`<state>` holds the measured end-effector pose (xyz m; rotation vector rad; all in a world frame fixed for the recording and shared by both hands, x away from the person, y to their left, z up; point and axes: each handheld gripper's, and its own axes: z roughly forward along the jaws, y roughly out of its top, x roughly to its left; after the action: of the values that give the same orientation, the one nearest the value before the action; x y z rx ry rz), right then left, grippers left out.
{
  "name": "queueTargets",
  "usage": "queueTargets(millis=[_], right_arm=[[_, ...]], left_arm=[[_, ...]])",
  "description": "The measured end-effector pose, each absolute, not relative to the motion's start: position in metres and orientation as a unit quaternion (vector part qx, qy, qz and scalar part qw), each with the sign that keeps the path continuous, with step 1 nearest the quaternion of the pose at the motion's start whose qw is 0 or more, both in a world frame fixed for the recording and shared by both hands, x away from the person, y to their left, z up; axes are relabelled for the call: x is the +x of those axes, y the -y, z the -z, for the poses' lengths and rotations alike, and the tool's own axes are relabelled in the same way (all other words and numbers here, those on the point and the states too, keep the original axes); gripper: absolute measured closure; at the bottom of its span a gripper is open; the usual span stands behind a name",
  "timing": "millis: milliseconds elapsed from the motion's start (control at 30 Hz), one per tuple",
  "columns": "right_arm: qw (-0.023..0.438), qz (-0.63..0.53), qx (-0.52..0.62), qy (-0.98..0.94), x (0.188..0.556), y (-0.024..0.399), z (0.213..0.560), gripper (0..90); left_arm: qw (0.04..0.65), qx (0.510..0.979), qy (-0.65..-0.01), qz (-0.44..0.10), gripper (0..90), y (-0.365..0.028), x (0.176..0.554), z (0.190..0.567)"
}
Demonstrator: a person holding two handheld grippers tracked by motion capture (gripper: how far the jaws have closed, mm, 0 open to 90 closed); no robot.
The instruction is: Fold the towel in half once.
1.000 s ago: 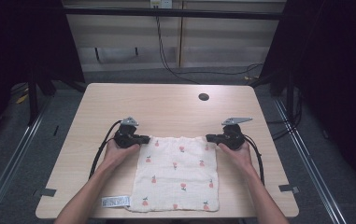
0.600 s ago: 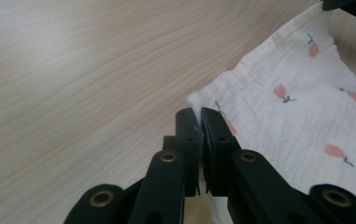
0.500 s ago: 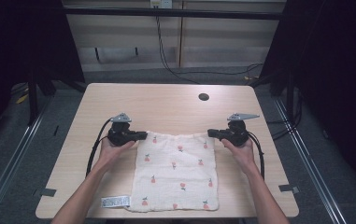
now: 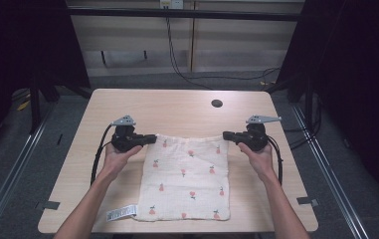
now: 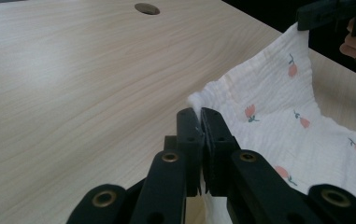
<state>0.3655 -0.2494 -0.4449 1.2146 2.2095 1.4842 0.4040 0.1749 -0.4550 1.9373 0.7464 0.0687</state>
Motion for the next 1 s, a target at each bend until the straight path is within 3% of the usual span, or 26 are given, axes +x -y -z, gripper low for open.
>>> queueTargets(millis=[500, 1000], right_arm=[[0.117, -0.520, 0.418, -0.736, 0.366, 0.265, 0.425, 88.4], [0.137, -0.515, 0.422, -0.733, 0.375, 0.280, 0.398, 88.5]], left_arm=[[0.521, 0.794, -0.309, -0.043, 87.4, -0.184, 0.398, 0.433], [0.525, 0.800, -0.286, -0.058, 87.4, -0.160, 0.416, 0.411]])
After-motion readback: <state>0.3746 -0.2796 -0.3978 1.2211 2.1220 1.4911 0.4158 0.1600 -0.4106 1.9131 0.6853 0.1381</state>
